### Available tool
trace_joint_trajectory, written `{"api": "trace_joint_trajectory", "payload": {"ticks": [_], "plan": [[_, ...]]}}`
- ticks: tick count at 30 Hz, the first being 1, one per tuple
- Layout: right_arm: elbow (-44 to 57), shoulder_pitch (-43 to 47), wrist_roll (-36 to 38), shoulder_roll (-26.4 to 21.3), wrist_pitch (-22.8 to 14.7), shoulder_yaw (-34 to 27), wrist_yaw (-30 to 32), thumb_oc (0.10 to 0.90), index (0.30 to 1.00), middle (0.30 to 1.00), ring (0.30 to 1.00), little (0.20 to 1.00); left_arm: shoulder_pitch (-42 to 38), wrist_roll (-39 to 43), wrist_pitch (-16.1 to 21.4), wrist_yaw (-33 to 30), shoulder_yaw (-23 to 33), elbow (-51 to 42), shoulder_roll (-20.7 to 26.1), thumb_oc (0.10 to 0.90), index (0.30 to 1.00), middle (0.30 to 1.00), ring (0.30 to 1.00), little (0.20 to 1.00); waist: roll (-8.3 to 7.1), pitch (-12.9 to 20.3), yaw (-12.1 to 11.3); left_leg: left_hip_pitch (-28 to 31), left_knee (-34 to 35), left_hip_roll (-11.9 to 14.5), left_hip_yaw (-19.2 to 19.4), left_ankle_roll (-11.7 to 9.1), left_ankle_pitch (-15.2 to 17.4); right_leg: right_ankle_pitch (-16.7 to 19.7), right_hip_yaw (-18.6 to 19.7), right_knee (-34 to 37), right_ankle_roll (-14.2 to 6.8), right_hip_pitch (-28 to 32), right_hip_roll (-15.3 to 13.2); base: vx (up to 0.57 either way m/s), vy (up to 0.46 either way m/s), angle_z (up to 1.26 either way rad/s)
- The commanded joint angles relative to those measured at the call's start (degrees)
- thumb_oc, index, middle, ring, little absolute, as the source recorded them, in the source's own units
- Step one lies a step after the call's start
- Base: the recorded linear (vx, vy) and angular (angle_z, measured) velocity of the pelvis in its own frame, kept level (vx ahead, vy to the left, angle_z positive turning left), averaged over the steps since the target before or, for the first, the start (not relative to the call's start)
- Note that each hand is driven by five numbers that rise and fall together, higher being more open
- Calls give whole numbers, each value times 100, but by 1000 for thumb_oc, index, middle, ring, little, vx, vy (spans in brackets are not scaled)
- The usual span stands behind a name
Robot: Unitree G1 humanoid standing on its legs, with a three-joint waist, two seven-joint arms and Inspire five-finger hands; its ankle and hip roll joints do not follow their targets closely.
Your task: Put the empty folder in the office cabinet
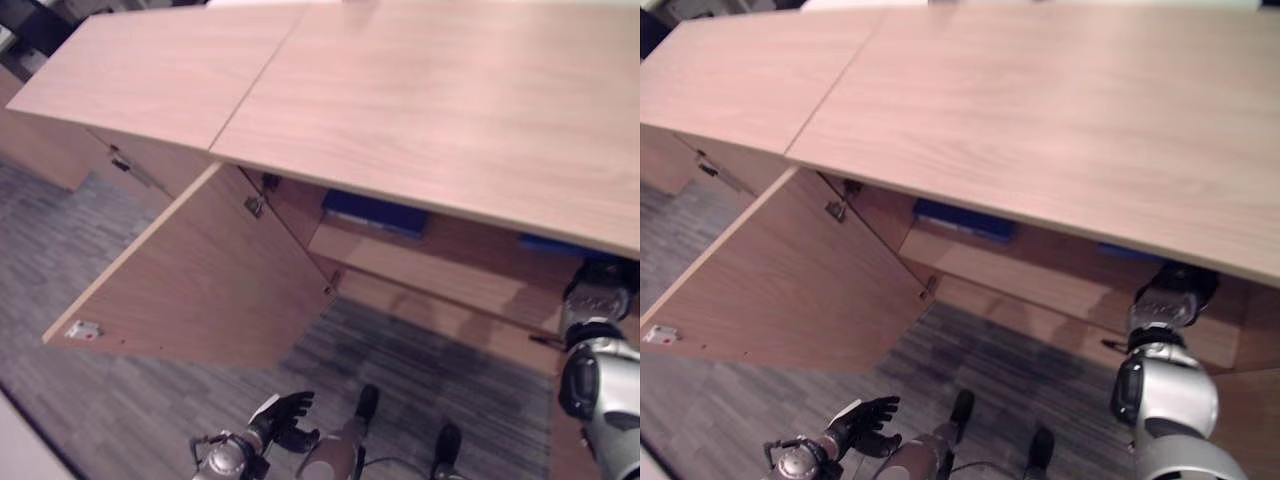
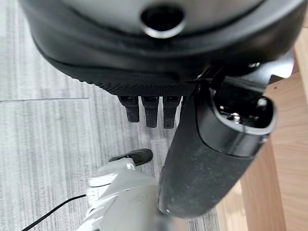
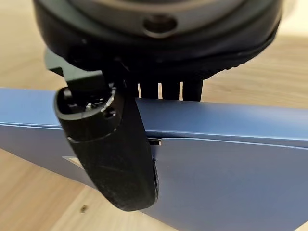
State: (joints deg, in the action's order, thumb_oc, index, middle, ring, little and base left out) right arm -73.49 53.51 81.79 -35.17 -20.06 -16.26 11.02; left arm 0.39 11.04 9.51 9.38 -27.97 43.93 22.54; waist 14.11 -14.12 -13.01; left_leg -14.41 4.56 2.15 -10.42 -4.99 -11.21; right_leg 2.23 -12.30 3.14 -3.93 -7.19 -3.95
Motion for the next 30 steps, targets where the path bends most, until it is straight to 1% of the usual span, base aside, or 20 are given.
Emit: {"api": "trace_joint_trajectory", "payload": {"ticks": [1, 3, 4, 5, 6, 8, 13, 17, 21, 23, 29, 30], "plan": [[454, 806, -182, -576, -79, 516, -287, 400, 300, 300, 300, 300, -393, 200, 259, 52, -38, -68, 413, 800, 900, 900, 900, 900, -436, -122, -155, 239, -326, 80, 664, -26, 760, -705, 593, -997, -308, -349, -305, -33, -7, -23], [422, 896, -190, -628, -60, 584, -295, 400, 300, 300, 300, 300, -392, 208, 264, 68, -70, -82, 441, 800, 900, 900, 900, 900, -432, -146, -173, 113, -428, 89, 681, -32, 771, -709, 612, -1063, -300, -455, -318, -56, -15, -11], [370, 1252, -157, -780, -61, 772, -305, 400, 300, 300, 300, 300, -390, 186, 280, 107, -183, -182, 534, 800, 900, 900, 900, 900, -391, -199, -217, -233, -710, 86, 697, -47, 835, -741, 651, -1305, -289, -782, -334, -51, -28, -2], [349, 1441, -134, -865, -61, 867, -320, 400, 300, 300, 300, 300, -392, 196, 277, 138, -227, -225, 598, 800, 900, 900, 900, 900, -384, -199, -251, -402, -850, 69, 708, -64, 936, -844, 661, -1462, -284, -948, -347, -63, -14, -1], [330, 1475, -128, -879, -59, 883, -324, 400, 300, 300, 300, 300, -405, 201, 273, 141, -222, -234, 595, 800, 900, 900, 900, 900, -378, -197, -255, -466, -883, 67, 709, -61, 902, -807, 664, -1483, -282, -1008, -348, 31, -15, -2], [287, 1746, -131, -1033, -80, 1078, -280, 400, 300, 300, 300, 300, -355, 236, 267, 190, -286, -285, 701, 800, 900, 900, 900, 900, -351, -142, -298, -760, -1088, 7, 705, -86, 997, -890, 683, -1730, -271, -1323, -389, 24, -1, 8], [258, 2311, -162, -1268, -107, 1488, -185, 400, 300, 300, 300, 300, -351, 284, 287, 202, -384, -356, 829, 800, 900, 900, 900, 900, -268, -41, -333, -1167, -1164, -77, 703, -95, 1013, -974, 706, -2049, -264, -1856, -441, 5, 24, 14], [270, 2622, -214, -1411, -142, 1704, -74, 400, 300, 300, 300, 300, -381, 378, 291, 146, -399, -411, 869, 800, 900, 900, 900, 900, -181, -55, -340, -1438, -1230, -129, 714, -94, 1005, -1029, 716, -2269, -262, -2210, -481, -9, 45, 6], [217, 2712, -220, -1353, -137, 1783, 30, 400, 300, 300, 300, 300, -527, 383, 303, 31, -424, -322, 834, 800, 900, 900, 900, 900, -136, -66, -323, -1756, -1367, -207, 684, -99, 1043, -1094, 712, -2487, -254, -2518, -539, 11, 23, 5], [182, 2752, -285, -1274, -138, 1834, 105, 400, 300, 300, 300, 300, -563, 325, 312, 9, -487, -312, 811, 800, 900, 900, 900, 900, -141, -81, -303, -1872, -1446, -222, 704, -97, 1069, -1092, 737, -2568, -249, -2652, -542, 7, 22, 2], [28, 2777, -186, -1164, -93, 1757, 304, 400, 300, 300, 300, 300, -586, 396, 293, -140, -454, -334, 826, 800, 900, 900, 900, 900, -135, -122, -295, -2076, -1587, -303, 651, -62, 1133, -1149, 739, -2736, -220, -2832, -517, -1, 0, 1], [-1, 2798, -200, -1148, -72, 1767, 348, 673, 709, 709, 709, 709, -601, 357, 307, -167, -465, -328, 828, 800, 900, 900, 900, 900, -131, -122, -288, -2089, -1593, -305, 658, -62, 1141, -1159, 730, -2775, -213, -2869, -528, -3, 35, 2]]}}
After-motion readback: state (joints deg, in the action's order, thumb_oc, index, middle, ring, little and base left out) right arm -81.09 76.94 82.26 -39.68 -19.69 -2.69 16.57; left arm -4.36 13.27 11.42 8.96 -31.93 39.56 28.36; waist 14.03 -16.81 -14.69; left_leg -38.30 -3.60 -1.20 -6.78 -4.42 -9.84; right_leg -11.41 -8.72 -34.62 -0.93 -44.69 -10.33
